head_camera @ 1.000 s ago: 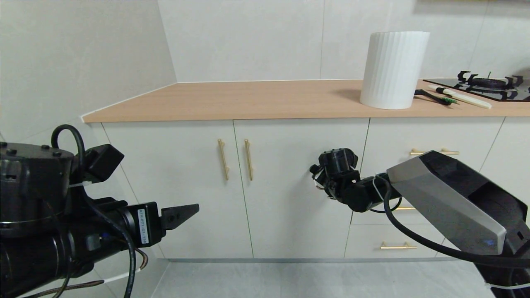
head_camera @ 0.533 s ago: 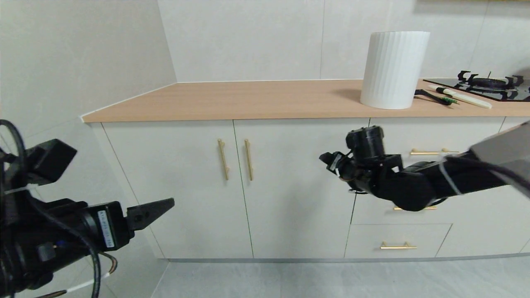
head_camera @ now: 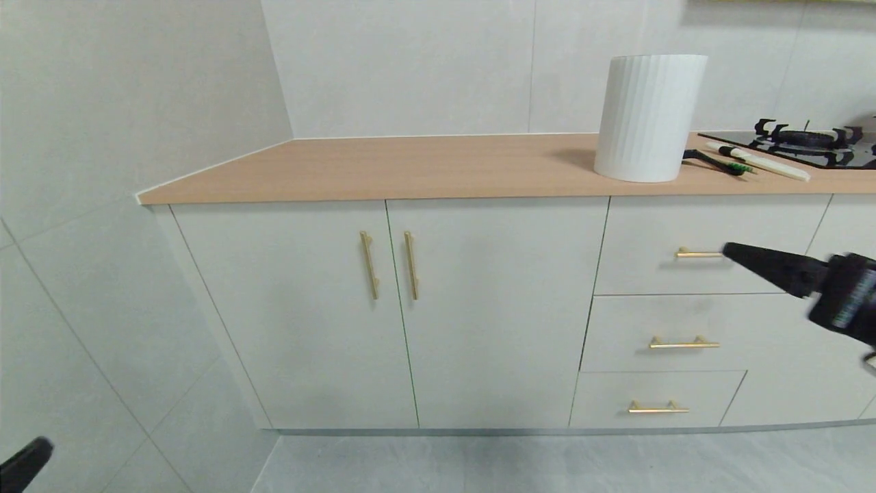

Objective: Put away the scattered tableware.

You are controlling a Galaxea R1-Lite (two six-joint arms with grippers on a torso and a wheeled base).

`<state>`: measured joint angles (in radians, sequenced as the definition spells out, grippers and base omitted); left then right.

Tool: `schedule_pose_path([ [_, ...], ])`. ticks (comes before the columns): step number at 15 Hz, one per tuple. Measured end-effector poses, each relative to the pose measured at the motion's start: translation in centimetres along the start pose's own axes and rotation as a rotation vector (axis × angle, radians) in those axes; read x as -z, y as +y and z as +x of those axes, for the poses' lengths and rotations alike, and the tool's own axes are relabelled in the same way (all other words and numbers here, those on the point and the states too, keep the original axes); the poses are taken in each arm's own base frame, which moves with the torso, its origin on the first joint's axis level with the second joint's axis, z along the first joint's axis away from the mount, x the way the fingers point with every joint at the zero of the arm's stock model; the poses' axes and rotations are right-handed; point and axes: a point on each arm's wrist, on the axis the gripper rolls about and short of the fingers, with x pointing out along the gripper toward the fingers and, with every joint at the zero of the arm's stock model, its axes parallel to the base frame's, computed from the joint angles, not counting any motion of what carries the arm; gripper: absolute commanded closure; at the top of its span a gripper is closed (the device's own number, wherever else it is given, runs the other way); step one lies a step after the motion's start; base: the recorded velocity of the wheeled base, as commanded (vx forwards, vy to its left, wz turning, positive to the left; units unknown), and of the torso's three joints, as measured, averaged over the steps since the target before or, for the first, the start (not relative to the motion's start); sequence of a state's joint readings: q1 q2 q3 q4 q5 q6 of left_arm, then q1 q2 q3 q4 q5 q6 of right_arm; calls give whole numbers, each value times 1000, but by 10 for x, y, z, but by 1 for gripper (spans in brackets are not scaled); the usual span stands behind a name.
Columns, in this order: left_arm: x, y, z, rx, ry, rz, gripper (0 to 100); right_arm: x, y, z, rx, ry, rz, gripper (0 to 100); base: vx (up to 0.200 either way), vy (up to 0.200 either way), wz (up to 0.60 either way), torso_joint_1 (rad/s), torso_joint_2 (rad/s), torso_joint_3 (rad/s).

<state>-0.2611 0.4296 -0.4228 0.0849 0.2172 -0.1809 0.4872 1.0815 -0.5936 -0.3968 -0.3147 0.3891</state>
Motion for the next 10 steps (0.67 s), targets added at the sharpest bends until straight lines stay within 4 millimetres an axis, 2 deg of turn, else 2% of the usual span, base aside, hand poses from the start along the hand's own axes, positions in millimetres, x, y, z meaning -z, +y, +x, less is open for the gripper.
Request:
schedule_pose_path([
  [2, 19, 8, -28, -73, -70, 19, 0, 2, -27, -60, 18, -112, -76, 0, 0, 0, 0, 0, 0, 0],
  [5, 29, 11, -46, -176, -177, 24, 0, 26, -58, -129, 94, -218, -146, 0, 0, 0, 0, 0, 0, 0],
  [7, 33, 9, -53, -233, -222, 62, 0, 47, -69, -159, 162, -269, -157, 0, 0, 0, 0, 0, 0, 0],
  [10, 49, 9, -56, -342, -250, 81, 0, 68, -73, -179, 306, -340, -150, 0, 0, 0, 0, 0, 0, 0],
])
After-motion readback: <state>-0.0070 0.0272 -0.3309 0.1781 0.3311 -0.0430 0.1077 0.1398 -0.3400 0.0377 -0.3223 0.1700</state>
